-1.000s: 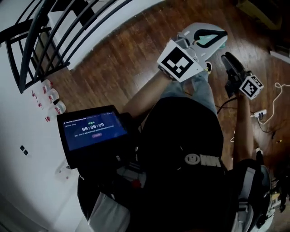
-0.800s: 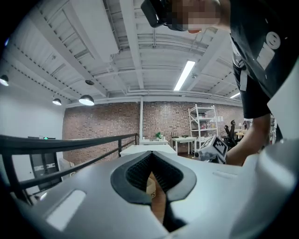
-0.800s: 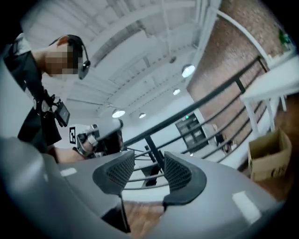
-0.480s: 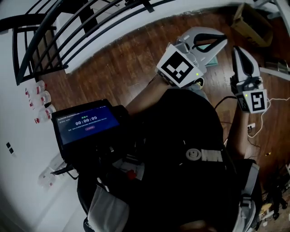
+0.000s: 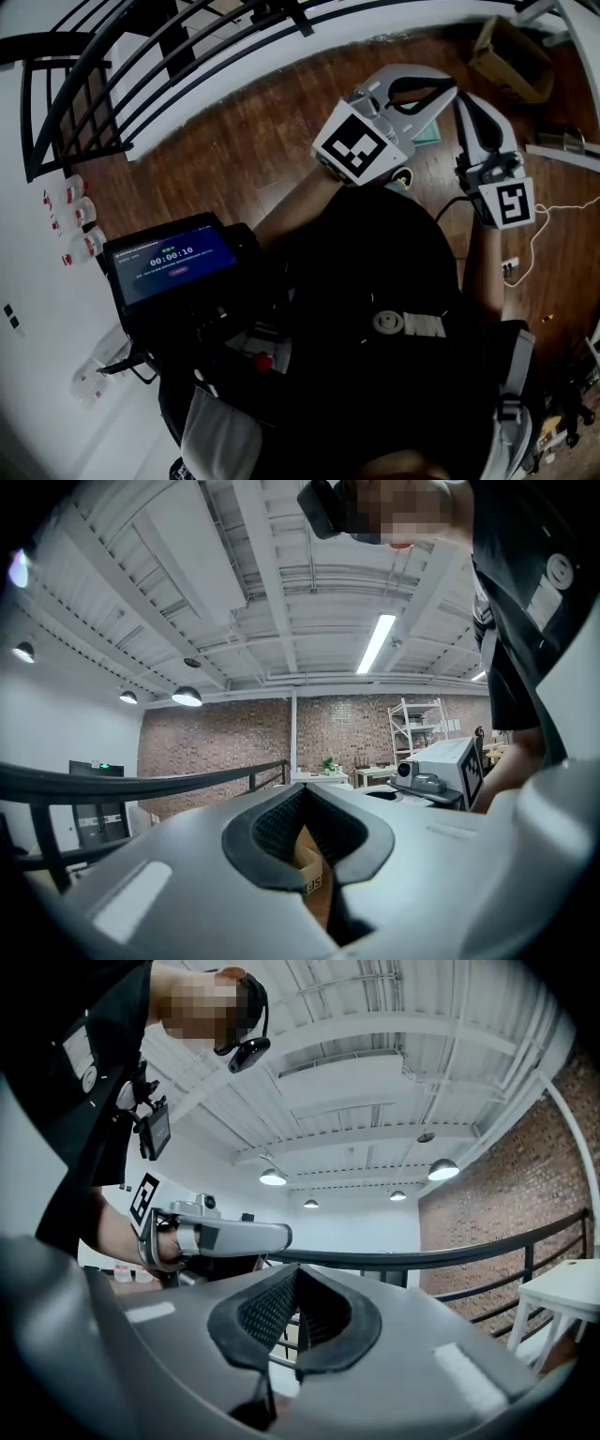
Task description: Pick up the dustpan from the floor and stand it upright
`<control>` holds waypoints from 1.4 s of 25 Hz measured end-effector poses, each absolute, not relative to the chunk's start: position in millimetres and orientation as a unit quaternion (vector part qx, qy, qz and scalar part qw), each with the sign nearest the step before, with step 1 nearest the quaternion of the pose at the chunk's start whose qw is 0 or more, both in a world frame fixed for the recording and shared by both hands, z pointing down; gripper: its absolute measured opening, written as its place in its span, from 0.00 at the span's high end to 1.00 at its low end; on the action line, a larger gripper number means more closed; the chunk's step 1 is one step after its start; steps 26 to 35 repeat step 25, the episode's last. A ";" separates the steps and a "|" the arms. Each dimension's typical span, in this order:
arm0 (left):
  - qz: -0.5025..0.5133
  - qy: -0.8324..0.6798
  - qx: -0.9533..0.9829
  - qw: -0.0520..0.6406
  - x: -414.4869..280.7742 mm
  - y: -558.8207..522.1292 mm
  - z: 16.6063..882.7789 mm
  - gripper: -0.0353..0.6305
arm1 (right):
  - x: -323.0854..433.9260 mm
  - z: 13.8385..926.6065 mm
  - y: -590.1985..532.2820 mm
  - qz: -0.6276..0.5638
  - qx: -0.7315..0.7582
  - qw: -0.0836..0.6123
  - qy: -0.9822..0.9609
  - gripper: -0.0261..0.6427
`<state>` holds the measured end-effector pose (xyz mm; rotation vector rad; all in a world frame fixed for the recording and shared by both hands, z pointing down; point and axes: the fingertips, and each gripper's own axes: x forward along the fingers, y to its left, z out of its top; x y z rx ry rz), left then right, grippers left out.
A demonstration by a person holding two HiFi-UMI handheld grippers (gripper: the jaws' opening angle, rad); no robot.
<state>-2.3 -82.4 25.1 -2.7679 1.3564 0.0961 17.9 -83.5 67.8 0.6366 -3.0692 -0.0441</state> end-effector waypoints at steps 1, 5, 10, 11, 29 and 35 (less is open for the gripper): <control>0.032 0.442 -0.896 0.031 -4.8 -82.9 24.5 0.92 | 15.4 69.7 -85.1 -0.014 0.203 0.002 -0.979 0.96; 0.016 0.446 -0.895 0.020 -9.6 -79.0 30.8 0.92 | 8.2 73.6 -81.8 0.001 0.202 0.002 -0.979 0.96; -0.003 0.449 -0.894 0.006 -12.3 -79.6 34.0 0.92 | 6.7 67.1 -83.0 0.005 0.206 0.006 -0.979 0.96; -0.005 0.449 -0.893 0.003 -12.1 -80.6 33.9 0.92 | 8.4 65.4 -84.1 0.006 0.208 0.008 -0.978 0.96; 0.017 0.435 -0.900 0.037 -0.4 -84.8 23.7 0.92 | 7.7 62.5 -88.4 -0.025 0.198 0.008 -0.980 0.96; 0.017 0.435 -0.900 0.037 -0.4 -84.8 23.7 0.92 | 7.7 62.5 -88.4 -0.025 0.198 0.008 -0.980 0.96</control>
